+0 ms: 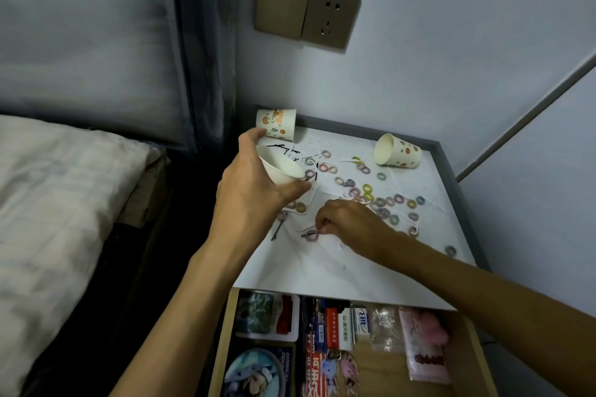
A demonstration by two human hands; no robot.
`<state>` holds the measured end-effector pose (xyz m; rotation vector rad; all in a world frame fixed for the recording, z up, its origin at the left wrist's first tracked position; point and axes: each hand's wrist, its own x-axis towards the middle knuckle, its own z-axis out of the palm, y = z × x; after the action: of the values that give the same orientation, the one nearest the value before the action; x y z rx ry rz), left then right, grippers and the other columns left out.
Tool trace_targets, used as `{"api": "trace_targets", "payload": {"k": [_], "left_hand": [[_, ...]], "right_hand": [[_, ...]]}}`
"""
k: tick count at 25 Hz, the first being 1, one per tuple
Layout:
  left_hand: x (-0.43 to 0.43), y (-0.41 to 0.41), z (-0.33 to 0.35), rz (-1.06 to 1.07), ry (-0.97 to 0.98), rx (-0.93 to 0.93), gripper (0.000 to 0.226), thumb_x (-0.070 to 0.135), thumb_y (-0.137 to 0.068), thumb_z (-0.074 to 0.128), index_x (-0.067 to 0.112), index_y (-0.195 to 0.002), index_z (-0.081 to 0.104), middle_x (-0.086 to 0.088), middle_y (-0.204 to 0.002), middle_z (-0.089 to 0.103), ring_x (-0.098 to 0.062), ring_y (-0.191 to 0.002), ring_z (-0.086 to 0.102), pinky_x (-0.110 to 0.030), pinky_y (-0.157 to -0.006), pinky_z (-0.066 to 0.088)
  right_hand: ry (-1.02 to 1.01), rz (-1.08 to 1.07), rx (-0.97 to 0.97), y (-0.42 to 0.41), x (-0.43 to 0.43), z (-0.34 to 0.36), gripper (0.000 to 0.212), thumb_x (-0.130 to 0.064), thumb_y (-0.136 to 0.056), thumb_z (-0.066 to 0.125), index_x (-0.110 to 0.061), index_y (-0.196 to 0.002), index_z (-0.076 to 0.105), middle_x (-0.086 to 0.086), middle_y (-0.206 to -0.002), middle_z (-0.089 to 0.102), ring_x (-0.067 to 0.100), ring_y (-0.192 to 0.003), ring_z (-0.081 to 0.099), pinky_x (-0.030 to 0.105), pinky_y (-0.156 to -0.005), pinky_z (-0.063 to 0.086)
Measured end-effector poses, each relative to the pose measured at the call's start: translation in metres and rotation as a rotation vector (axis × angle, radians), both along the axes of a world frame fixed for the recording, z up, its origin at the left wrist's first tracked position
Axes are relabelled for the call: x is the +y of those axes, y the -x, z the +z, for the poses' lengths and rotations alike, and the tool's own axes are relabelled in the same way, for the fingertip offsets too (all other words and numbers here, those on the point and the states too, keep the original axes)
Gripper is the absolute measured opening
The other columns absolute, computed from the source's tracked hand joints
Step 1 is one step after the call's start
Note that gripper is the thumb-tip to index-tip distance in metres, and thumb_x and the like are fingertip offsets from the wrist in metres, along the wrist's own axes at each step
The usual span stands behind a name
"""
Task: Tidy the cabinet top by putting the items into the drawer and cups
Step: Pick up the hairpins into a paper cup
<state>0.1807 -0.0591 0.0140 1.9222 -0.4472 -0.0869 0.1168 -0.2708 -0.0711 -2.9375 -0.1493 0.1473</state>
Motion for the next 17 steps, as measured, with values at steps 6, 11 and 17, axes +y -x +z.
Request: {"api": "trace_targets", "payload": {"k": [6,11,17], "left_hand": [[0.000,0.000,0.002,-0.005,0.019,0.001,0.089,0.037,-0.065,0.087,0.028,-0.138,0.037,0.013,-0.109,0.049,-0.010,-0.100,0.052,-0.025,-0.084,0.049],[0.012,-0.009,0.004,0.042,0.058,0.013,0.089,0.035,-0.065,0.087,0.027,-0.138,0.038,0.013,-0.108,0.051,-0.009,-0.097,0.053,-0.015,-0.075,0.042],[0.019,-0.014,0.005,0.096,0.049,0.007,0.089,0.034,-0.065,0.088,0.025,-0.139,0.038,0.007,-0.111,0.051,-0.012,-0.101,0.051,-0.021,-0.080,0.040]], "right_hand": [[0.283,0.129,-0.228,0.006,0.004,-0.012,0.021,0.005,-0.071,0.071,-0.012,-0.080,0.062,0.005,-0.076,0.059,0.023,-0.067,0.057,0.032,-0.058,0.047],[0.268,0.308,-0.326,0.002,0.005,0.014,0.030,0.007,-0.073,0.073,-0.008,-0.095,0.061,0.007,-0.076,0.061,0.022,-0.067,0.056,0.031,-0.061,0.045],[0.214,0.515,-0.216,-0.033,0.025,0.029,0.030,0.004,-0.075,0.071,-0.011,-0.101,0.069,0.005,-0.091,0.069,0.025,-0.086,0.063,0.034,-0.072,0.054]]}}
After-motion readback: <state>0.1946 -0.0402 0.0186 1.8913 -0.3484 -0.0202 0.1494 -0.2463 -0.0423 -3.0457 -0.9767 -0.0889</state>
